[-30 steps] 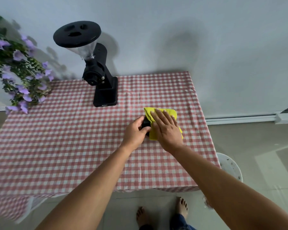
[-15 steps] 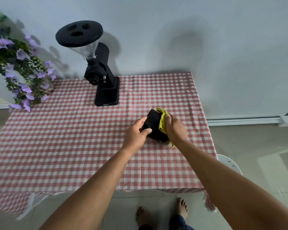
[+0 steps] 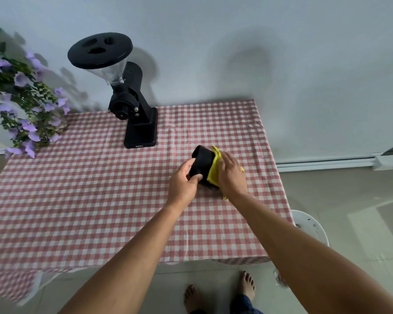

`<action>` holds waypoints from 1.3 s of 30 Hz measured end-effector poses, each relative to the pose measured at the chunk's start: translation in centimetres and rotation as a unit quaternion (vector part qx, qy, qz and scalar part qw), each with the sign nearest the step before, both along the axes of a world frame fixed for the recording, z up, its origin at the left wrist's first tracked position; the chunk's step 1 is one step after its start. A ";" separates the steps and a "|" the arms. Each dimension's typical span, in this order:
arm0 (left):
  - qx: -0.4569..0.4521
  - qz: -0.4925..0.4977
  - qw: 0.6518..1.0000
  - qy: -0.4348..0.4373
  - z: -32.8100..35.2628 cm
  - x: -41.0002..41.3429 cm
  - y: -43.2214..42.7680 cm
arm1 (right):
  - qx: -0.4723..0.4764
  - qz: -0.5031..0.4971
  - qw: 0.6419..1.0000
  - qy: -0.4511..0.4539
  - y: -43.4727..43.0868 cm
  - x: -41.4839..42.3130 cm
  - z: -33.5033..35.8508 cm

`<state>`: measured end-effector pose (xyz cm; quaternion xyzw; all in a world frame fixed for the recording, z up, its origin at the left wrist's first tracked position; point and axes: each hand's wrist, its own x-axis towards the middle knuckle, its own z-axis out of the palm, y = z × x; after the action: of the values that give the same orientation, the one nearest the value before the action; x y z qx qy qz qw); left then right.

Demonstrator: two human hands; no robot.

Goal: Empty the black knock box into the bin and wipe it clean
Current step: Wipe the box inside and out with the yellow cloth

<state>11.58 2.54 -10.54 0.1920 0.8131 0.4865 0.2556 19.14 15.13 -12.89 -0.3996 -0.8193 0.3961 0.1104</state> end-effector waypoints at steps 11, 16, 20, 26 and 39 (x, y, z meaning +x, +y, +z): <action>-0.017 -0.036 0.999 0.029 0.3 -0.3 -0.2 | -0.126 -0.074 0.989 0.037 1.8 0.8 -1.5; -0.028 -0.022 0.999 0.038 1.5 -1.5 0.7 | -0.067 -0.078 0.995 0.006 0.3 0.7 -0.8; -0.057 0.024 0.995 0.077 1.4 -1.5 1.1 | 0.004 -0.016 0.999 0.042 -1.5 0.5 -1.0; -0.006 0.060 0.997 0.044 -0.2 0.2 -0.5 | 0.103 0.098 0.986 0.089 -3.7 -0.1 -0.6; 0.019 0.036 0.999 0.022 -0.5 -0.3 -2.0 | 0.076 0.071 0.991 0.079 -2.5 -0.4 -1.0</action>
<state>11.33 0.58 -11.05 0.1779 0.8153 0.5068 0.2162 18.71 12.59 -13.90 -0.2979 -0.8623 0.3696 0.1763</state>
